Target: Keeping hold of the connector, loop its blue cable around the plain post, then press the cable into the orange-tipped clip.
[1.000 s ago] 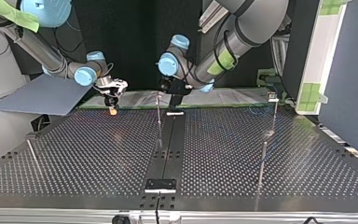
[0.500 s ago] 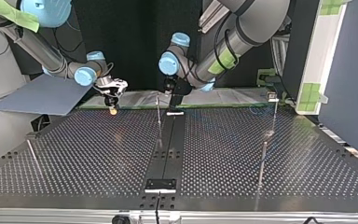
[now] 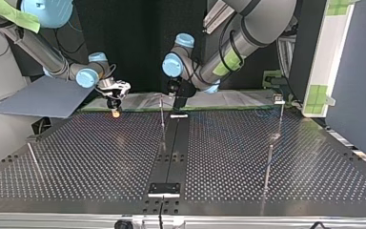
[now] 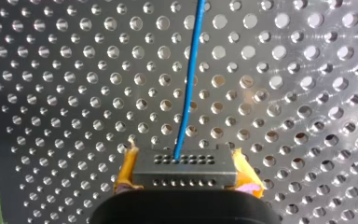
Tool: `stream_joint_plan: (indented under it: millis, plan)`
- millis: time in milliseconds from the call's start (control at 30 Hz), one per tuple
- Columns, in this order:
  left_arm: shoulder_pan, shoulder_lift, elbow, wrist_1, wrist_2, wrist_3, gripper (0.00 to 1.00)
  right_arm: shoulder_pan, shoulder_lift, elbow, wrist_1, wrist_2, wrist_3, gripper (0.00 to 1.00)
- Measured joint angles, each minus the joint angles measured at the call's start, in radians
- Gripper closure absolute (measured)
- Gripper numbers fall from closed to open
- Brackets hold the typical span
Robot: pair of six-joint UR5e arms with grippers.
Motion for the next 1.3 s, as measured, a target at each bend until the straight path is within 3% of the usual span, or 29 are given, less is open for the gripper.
stream_joint_plan:
  millis: [200,367,733,1000,1300]
  plan:
    - [-0.001,0.007,-0.004,-0.026,-0.005,0.011,0.01,0.000,0.000,0.000,0.001,-0.002,0.000,1.00]
    - [-0.009,0.045,-0.038,-0.037,-0.030,0.025,0.01,-0.001,0.000,0.000,0.002,-0.003,0.001,1.00]
    - [-0.011,0.156,-0.148,0.064,-0.102,-0.069,0.01,-0.002,0.000,0.000,0.002,-0.004,0.003,1.00]
    - [-0.015,0.236,-0.228,0.143,-0.111,-0.134,0.01,-0.002,0.000,0.000,0.005,-0.004,0.003,1.00]
    - [-0.024,0.328,-0.320,0.216,-0.110,-0.127,0.01,-0.004,0.000,0.000,0.020,-0.004,0.003,1.00]
